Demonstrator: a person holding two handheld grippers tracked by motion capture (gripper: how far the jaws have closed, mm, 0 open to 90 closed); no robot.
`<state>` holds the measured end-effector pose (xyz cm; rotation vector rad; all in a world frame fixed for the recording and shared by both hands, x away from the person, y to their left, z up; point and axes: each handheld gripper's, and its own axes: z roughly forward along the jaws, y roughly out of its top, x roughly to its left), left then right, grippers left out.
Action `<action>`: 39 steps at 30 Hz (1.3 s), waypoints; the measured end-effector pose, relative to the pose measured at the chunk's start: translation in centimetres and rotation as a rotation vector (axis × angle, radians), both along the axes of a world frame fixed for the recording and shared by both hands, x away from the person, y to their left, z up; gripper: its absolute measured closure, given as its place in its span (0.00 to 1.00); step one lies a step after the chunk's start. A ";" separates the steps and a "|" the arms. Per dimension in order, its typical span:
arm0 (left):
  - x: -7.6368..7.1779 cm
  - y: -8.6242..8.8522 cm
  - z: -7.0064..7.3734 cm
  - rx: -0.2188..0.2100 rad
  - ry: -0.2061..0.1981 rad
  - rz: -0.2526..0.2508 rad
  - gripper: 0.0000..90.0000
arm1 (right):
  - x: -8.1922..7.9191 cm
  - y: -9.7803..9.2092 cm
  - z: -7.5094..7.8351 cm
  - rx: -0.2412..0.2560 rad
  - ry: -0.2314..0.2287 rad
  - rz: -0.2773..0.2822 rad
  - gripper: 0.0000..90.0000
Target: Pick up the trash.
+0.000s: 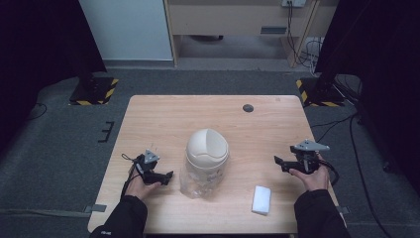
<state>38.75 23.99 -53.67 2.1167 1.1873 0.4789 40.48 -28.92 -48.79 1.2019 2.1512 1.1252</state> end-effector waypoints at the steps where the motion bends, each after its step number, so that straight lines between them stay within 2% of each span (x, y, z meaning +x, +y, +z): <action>1: 0.0 0.0 0.0 0.000 0.000 0.000 0.00 | 0.0 0.1 0.2 0.005 -0.005 -0.001 0.20; 5: 0.0 0.0 0.0 0.000 0.000 0.000 0.00 | -0.2 0.8 1.3 0.037 -0.023 -0.005 0.20; 11: 0.0 0.0 0.0 0.000 0.000 0.000 0.00 | -0.5 2.1 3.4 0.034 -0.081 0.035 0.21; 20: 0.0 0.0 0.0 0.000 0.000 0.000 0.00 | -0.9 3.2 5.8 0.058 -0.138 0.060 0.22; 27: 0.0 -0.1 0.0 0.000 0.000 0.009 0.00 | -1.0 4.1 7.8 0.077 -0.187 0.112 0.22; 37: 0.0 -0.1 0.0 0.000 0.000 0.008 0.00 | -0.6 6.3 10.5 0.109 -0.248 0.186 0.22; 39: 0.0 -0.1 0.0 0.000 0.000 0.009 0.00 | -0.6 7.0 11.0 0.132 -0.258 0.206 0.22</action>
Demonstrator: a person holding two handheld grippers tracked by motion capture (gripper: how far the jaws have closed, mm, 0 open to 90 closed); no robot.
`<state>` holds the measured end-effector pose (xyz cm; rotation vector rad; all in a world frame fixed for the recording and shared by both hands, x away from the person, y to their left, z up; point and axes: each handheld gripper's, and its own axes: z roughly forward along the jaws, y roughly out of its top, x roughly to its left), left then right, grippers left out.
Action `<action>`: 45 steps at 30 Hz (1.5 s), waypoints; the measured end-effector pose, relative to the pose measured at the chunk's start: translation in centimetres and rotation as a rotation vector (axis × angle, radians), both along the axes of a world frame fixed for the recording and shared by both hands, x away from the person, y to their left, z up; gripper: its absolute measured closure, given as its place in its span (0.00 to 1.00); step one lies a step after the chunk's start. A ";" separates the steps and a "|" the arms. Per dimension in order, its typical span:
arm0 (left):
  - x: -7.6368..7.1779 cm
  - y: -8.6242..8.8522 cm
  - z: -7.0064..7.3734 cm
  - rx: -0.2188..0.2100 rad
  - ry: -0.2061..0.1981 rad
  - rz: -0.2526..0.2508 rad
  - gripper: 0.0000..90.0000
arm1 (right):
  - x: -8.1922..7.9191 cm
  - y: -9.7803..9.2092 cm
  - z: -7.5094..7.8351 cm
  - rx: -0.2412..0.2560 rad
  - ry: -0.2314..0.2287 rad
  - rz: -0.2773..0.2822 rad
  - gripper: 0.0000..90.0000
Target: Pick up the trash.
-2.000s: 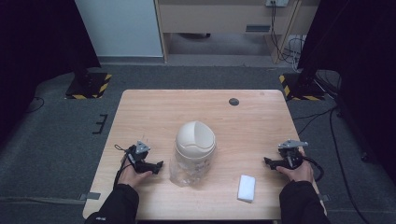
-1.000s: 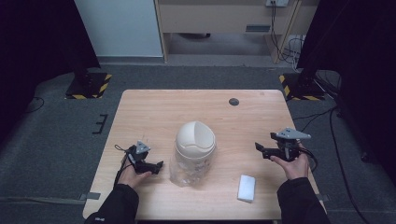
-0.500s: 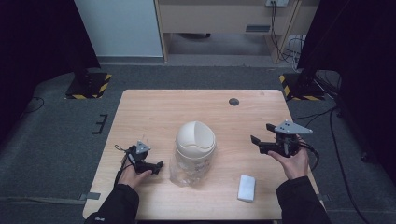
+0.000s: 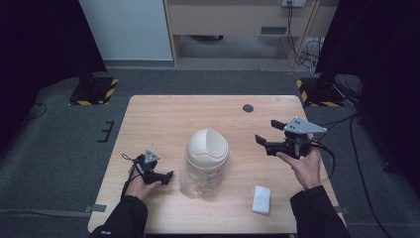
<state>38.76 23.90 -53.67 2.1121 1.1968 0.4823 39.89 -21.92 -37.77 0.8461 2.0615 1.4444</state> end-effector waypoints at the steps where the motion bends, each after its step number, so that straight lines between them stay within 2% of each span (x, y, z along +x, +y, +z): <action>1: 0.0 0.0 0.0 0.000 0.000 0.000 0.00 | 0.0 0.2 0.1 0.004 -0.003 0.007 0.23; 8: 0.0 0.0 0.0 0.000 0.000 0.000 0.00 | 0.2 2.3 0.9 0.030 -0.006 0.073 0.23; 16: 0.0 0.0 0.0 0.000 0.000 0.000 0.00 | 0.2 4.3 1.5 0.021 -0.011 0.125 0.23; 19: 0.0 0.0 0.0 0.000 0.000 0.000 0.00 | 0.2 5.1 1.3 0.057 0.013 0.160 0.24; 25: 0.0 0.0 0.0 0.000 0.000 0.000 0.00 | 0.2 6.1 0.4 0.048 0.040 0.196 0.26; 29: 0.0 0.0 0.0 0.000 0.000 0.000 0.00 | 0.4 6.5 0.3 0.071 0.051 0.207 0.26; 34: 0.0 0.0 0.0 0.000 0.000 0.000 0.00 | 0.7 6.6 0.6 0.129 0.060 0.218 0.27; 35: 0.0 0.0 0.0 0.000 0.000 0.000 0.00 | 0.7 6.5 0.7 0.131 0.061 0.221 0.27; 37: 0.0 0.0 0.0 0.000 0.000 0.000 0.00 | 0.7 6.7 1.0 0.093 0.041 0.220 0.27; 39: 0.0 0.0 0.0 0.000 0.000 0.000 0.00 | 0.7 7.1 1.4 0.101 0.042 0.234 0.28; 41: 0.0 0.0 0.0 0.000 0.000 0.000 0.00 | 0.8 7.3 1.4 0.136 0.052 0.235 0.28; 43: 0.0 0.0 0.0 0.000 0.000 0.000 0.00 | 0.8 7.5 1.3 0.102 0.044 0.228 0.28; 45: 0.0 0.0 0.0 0.000 0.000 0.000 0.00 | 0.6 7.9 1.0 0.099 0.046 0.238 0.29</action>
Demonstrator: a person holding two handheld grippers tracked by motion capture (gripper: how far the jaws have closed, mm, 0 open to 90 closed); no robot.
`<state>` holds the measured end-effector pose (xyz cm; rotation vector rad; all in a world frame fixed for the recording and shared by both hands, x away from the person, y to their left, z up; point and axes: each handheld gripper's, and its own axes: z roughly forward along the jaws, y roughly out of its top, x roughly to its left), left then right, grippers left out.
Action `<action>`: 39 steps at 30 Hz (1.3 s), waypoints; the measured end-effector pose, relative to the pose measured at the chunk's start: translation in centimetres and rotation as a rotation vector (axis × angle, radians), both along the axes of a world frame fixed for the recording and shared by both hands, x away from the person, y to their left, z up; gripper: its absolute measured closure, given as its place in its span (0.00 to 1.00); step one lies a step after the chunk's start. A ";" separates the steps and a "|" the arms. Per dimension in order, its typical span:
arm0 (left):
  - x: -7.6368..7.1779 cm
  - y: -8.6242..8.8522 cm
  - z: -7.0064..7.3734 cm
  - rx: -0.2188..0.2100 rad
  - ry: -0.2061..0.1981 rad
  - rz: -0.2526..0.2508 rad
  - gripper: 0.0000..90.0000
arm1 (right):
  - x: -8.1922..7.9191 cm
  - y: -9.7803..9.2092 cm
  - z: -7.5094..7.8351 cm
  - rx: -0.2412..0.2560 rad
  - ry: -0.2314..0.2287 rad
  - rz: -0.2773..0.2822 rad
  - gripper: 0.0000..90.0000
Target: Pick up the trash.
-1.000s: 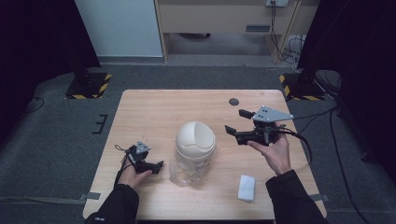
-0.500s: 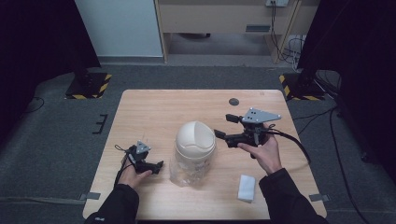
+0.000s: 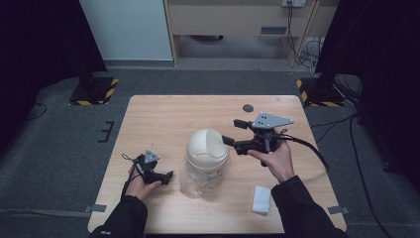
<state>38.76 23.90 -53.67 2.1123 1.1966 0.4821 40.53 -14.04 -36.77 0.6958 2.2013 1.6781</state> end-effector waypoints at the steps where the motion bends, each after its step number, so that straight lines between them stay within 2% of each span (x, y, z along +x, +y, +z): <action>1: 0.0 0.0 0.0 0.000 0.000 0.000 0.00 | -0.1 0.2 -0.2 0.000 0.004 0.006 0.30; 6: 0.0 0.0 0.0 0.000 0.000 0.000 0.00 | -0.8 1.0 -1.3 -0.043 0.017 0.025 0.30; 10: 0.0 0.0 0.0 0.000 0.000 0.000 0.00 | -1.3 1.4 -2.2 -0.052 0.037 0.040 0.31; 12: 0.0 0.0 0.0 0.000 0.000 0.000 0.00 | -1.6 1.8 -2.7 -0.078 0.044 0.055 0.31; 19: 0.0 0.0 0.0 0.000 0.000 0.000 0.00 | -2.1 2.8 -4.1 -0.112 0.064 0.088 0.31; 30: 0.0 0.0 0.0 0.000 0.000 0.000 0.00 | -2.2 3.8 -5.5 -0.145 0.086 0.106 0.29; 39: 0.0 0.0 0.0 0.000 0.000 0.000 0.00 | -2.1 4.5 -6.1 -0.142 0.114 0.120 0.27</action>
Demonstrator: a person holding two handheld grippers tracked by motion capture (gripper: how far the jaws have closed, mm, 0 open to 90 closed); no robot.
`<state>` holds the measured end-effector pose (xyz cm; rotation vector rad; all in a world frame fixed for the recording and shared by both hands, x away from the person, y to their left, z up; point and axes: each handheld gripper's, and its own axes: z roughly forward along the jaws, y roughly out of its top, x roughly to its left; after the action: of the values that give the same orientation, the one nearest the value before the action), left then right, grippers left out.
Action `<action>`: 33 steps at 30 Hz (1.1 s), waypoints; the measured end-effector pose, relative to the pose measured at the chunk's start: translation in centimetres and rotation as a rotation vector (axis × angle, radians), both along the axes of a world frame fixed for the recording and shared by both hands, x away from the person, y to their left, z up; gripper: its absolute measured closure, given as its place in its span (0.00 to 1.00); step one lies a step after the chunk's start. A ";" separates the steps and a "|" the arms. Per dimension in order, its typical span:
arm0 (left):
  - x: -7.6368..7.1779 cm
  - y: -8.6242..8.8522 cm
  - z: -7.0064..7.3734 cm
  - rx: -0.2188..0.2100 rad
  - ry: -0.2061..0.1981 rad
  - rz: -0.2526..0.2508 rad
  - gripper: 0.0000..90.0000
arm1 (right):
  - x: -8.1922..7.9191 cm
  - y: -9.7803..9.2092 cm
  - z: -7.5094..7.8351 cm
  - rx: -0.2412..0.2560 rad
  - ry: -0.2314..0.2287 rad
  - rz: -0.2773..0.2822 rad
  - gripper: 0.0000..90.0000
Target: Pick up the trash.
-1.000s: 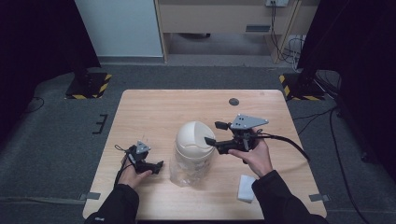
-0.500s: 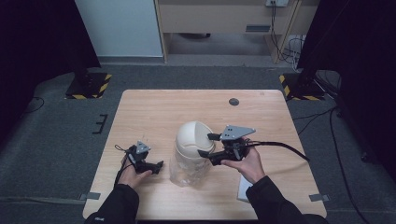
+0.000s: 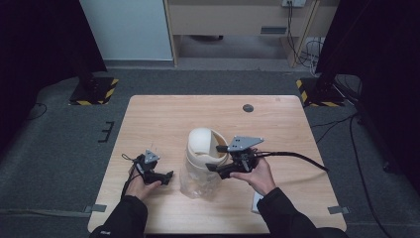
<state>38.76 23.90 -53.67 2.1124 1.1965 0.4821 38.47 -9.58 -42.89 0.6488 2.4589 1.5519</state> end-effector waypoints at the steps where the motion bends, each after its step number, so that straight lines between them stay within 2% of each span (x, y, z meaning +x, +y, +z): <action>1: 0.0 0.0 0.0 0.000 0.000 0.000 0.00 | 0.1 0.0 0.0 0.001 0.004 0.003 0.26; 10: 0.0 0.0 0.0 0.000 0.000 0.000 0.00 | 0.4 0.5 -0.3 0.017 0.015 0.011 0.23; 23: 0.0 0.0 0.0 0.000 0.000 0.000 0.00 | 0.7 0.8 -0.6 0.025 0.033 0.042 0.26; 30: 0.0 0.0 0.0 0.000 0.000 0.000 0.00 | 0.4 -0.5 1.0 0.056 -0.015 0.009 0.28; 33: 0.0 0.0 0.0 0.000 0.000 0.000 0.00 | 0.1 -1.6 2.0 0.051 -0.048 -0.009 0.28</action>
<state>38.75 23.90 -53.67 2.1122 1.1966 0.4825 38.58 -11.20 -40.88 0.6230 2.3857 1.6130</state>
